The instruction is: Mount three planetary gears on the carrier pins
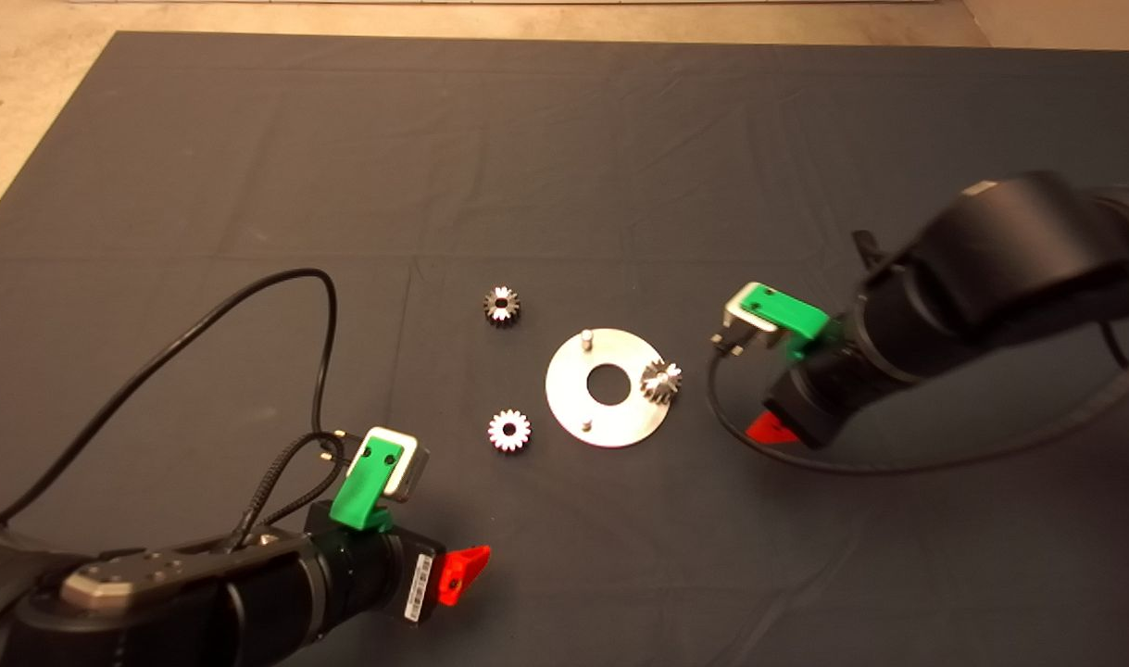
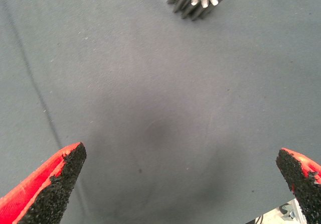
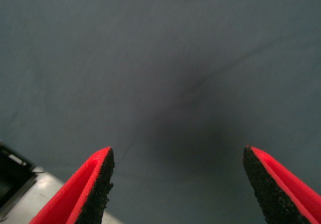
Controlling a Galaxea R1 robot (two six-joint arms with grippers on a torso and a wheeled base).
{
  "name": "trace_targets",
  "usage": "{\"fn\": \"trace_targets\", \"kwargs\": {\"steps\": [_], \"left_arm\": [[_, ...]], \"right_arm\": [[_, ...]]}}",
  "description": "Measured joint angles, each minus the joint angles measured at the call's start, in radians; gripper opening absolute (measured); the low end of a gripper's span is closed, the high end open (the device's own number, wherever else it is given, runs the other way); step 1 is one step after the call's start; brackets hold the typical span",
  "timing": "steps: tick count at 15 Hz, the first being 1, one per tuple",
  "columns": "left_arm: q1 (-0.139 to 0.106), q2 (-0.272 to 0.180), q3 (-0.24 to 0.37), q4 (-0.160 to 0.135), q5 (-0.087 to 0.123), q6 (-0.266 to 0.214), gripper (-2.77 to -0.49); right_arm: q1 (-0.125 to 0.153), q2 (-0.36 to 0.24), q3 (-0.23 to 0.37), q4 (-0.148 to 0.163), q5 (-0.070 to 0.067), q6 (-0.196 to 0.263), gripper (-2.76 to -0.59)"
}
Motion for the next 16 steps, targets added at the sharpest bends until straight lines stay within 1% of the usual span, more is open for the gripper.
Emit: {"fn": "trace_targets", "kwargs": {"steps": [1,2,3,4,5,6,7,8,9,10,11,12,13,14,15,16], "left_arm": [[0.0,-0.001,-0.002,-0.001,0.001,0.001,-0.5],[0.0,0.0,-0.003,-0.001,0.001,0.003,-0.5],[0.0,0.0,-0.003,-0.002,0.0,0.007,-0.5],[-0.003,0.002,-0.007,-0.004,0.0,0.015,-0.5],[-0.003,0.002,-0.008,-0.004,0.0,0.02,-0.5],[-0.003,0.002,-0.011,-0.008,0.0,0.023,-0.5],[-0.003,0.001,-0.015,-0.008,0.001,0.027,-0.5],[-0.005,0.002,-0.02,-0.009,0.0,0.036,-0.5],[-0.009,0.002,-0.026,-0.009,0.0,0.057,-0.5],[-0.013,0.002,-0.034,-0.009,0.0,0.083,-0.5],[-0.014,0.001,-0.047,-0.009,0.0,0.109,-0.5],[-0.014,-0.002,-0.06,-0.011,0.002,0.125,-0.5],[-0.017,-0.002,-0.07,-0.013,0.002,0.136,-0.5],[-0.026,-0.001,-0.075,-0.015,0.001,0.146,-0.5],[-0.036,0.0,-0.077,-0.015,0.0,0.154,-0.5],[-0.045,0.0,-0.081,-0.02,0.0,0.158,-0.5]], "right_arm": [[0.003,-0.046,0.045,-0.007,-0.002,0.024,-1.47],[0.007,-0.078,0.078,-0.019,-0.003,0.04,-1.47],[0.008,-0.114,0.117,-0.053,-0.003,0.062,-1.47],[0.008,-0.155,0.148,-0.099,-0.001,0.08,-1.47],[0.008,-0.201,0.165,-0.146,-0.001,0.091,-1.47],[0.009,-0.243,0.175,-0.199,-0.001,0.105,-1.47],[0.008,-0.276,0.181,-0.251,0.008,0.11,-1.47],[0.006,-0.293,0.186,-0.293,0.017,0.112,-1.47],[-0.005,-0.298,0.192,-0.339,0.03,0.116,-1.47],[-0.026,-0.297,0.195,-0.39,0.045,0.117,-1.47],[-0.056,-0.297,0.196,-0.448,0.052,0.119,-1.47],[-0.092,-0.297,0.197,-0.503,0.059,0.119,-1.47],[-0.136,-0.297,0.197,-0.544,0.067,0.12,-1.47],[-0.167,-0.297,0.198,-0.552,0.077,0.121,-1.47],[-0.178,-0.298,0.198,-0.557,0.099,0.123,-1.47],[-0.185,-0.298,0.2,-0.569,0.139,0.123,-1.47]]}}
